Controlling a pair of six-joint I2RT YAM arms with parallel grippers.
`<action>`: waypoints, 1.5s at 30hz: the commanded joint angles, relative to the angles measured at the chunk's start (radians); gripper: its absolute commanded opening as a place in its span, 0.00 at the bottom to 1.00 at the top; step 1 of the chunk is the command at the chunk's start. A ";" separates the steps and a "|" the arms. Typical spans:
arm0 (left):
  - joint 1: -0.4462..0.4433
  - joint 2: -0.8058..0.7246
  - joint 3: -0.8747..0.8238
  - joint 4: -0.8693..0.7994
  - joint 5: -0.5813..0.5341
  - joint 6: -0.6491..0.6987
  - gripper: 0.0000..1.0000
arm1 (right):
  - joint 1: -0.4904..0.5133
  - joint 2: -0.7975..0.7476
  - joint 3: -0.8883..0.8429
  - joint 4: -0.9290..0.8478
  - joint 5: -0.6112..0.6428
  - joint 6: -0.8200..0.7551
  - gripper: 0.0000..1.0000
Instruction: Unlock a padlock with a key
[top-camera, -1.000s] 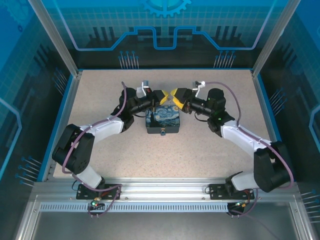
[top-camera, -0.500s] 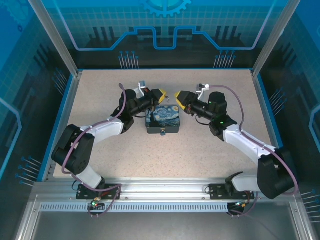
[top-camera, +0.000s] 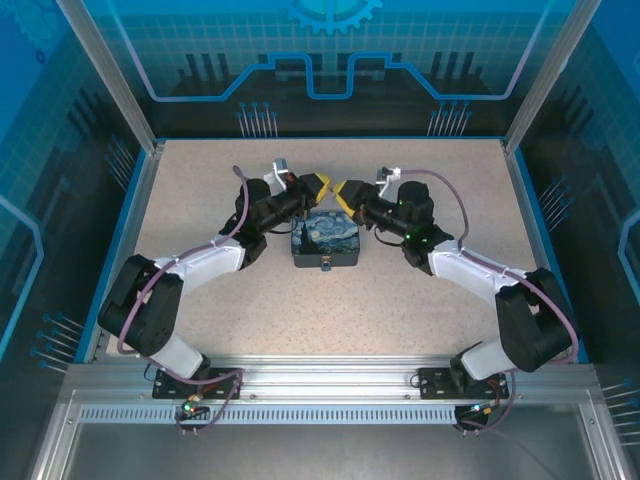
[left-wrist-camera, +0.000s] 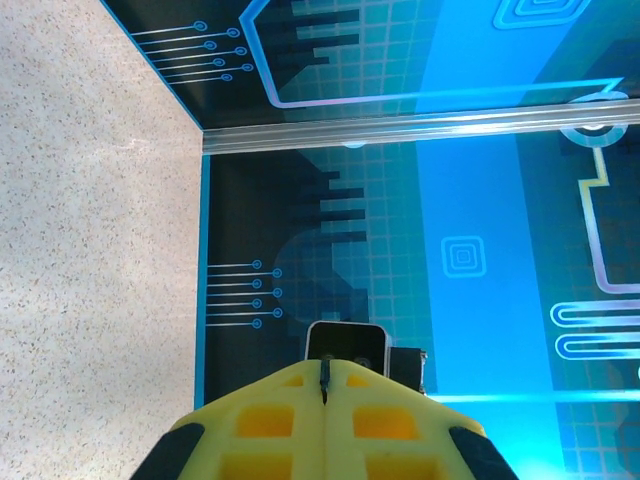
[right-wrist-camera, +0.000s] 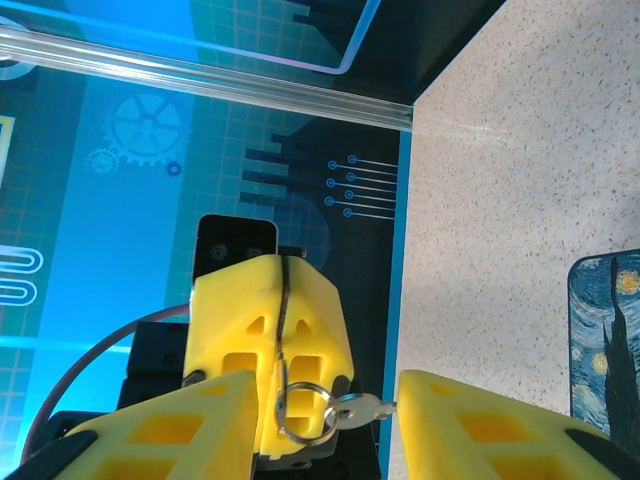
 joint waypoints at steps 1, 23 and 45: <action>-0.009 -0.034 -0.008 0.004 -0.027 0.039 0.00 | 0.017 0.012 0.029 0.052 0.017 0.014 0.40; -0.015 -0.039 -0.013 -0.007 -0.052 0.050 0.00 | 0.022 0.027 0.064 0.044 0.009 0.012 0.22; -0.016 -0.047 -0.010 -0.014 -0.069 0.062 0.00 | 0.036 0.042 0.063 0.030 0.017 0.008 0.24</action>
